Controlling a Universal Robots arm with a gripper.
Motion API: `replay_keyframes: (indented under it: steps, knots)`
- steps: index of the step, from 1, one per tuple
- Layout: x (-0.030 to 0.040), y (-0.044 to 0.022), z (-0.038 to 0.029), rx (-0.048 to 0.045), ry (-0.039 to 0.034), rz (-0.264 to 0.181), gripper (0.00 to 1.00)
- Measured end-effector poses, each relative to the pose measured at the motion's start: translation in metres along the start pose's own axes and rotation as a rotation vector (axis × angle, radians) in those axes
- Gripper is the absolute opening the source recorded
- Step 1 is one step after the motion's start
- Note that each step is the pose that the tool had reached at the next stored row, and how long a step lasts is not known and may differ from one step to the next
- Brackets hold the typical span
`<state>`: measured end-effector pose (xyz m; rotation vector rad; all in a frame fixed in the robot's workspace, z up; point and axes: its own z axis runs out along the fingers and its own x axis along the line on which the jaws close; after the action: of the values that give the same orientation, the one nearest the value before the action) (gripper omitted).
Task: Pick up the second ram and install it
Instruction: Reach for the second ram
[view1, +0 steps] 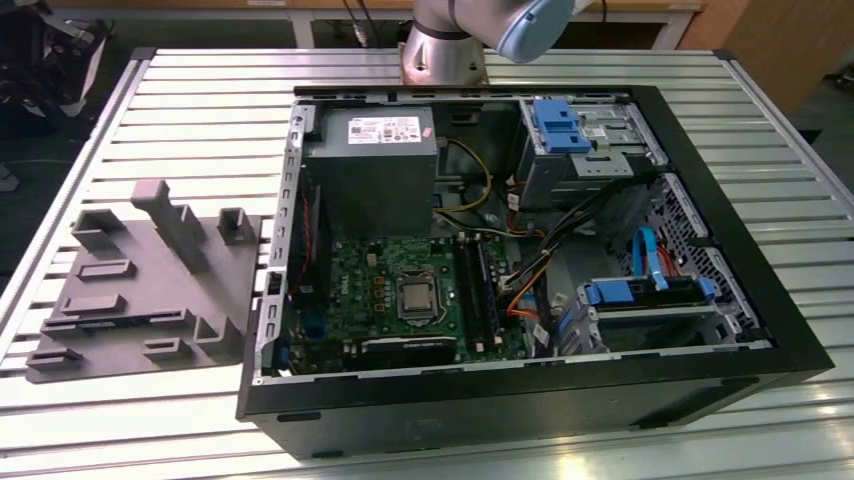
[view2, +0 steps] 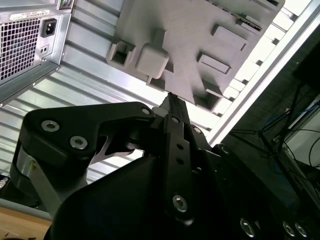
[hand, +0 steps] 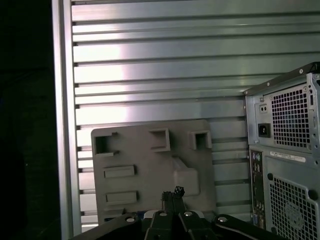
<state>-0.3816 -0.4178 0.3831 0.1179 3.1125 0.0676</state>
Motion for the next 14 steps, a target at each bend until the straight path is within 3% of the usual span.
replay_keyframes:
  steps: [14]
  knots:
    - [0.0057,-0.0020,0.0002,0.0000,0.0000,0.000,0.11]
